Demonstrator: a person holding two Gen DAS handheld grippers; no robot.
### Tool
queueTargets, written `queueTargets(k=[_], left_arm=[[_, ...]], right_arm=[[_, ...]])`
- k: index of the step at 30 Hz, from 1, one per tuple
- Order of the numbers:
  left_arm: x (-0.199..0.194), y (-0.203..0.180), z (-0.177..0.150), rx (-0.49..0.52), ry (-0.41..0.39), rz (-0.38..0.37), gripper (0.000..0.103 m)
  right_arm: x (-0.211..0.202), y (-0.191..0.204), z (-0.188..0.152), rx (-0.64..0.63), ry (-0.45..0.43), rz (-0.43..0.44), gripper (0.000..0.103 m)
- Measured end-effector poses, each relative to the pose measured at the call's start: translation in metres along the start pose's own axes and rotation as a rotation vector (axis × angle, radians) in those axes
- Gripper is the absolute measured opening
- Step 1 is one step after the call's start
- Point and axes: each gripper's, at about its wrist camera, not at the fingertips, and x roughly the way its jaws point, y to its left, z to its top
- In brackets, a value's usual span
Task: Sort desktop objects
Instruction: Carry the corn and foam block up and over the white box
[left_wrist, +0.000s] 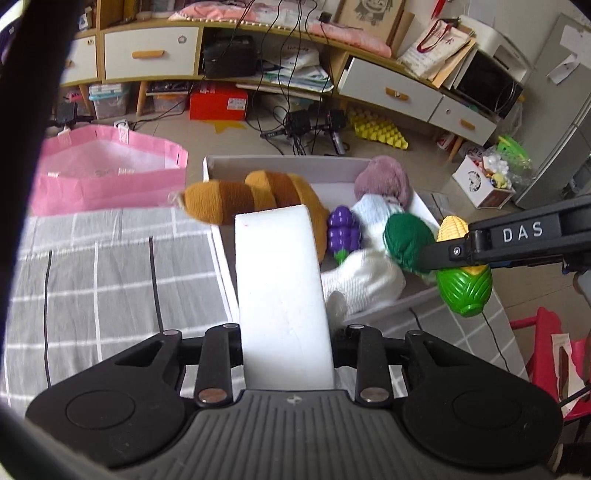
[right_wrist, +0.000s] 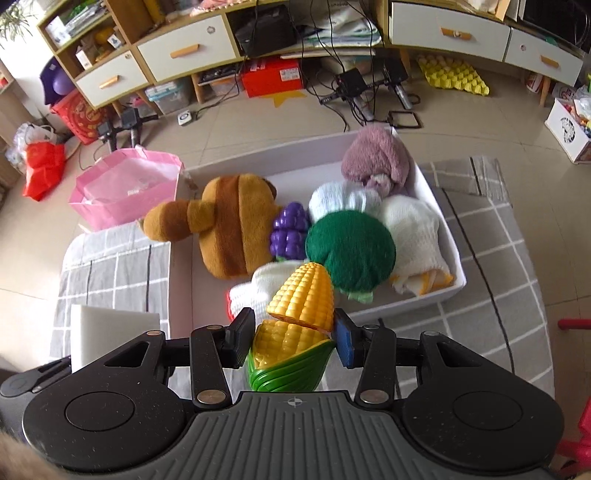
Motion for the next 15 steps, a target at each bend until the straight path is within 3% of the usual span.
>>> queueTargets(k=[6,13,14,15], left_arm=[[0.035,-0.015,0.046,0.044,-0.012,0.010,0.030],[0.070,-0.009,0.052,0.048,0.023,0.025,0.032],[0.072,-0.005,0.051,0.042,0.025,0.026,0.034],[0.075,-0.003,0.050,0.034,0.026,0.023,0.056]], right_arm=[[0.027,-0.006,0.047,-0.033,-0.017,-0.036,0.052],[0.062,-0.002,0.074,-0.067,-0.016,-0.016,0.052],[0.065,0.000,0.076,-0.072,-0.016,-0.015,0.052],[0.067,0.001,0.078,-0.074,-0.017,-0.013,0.052]])
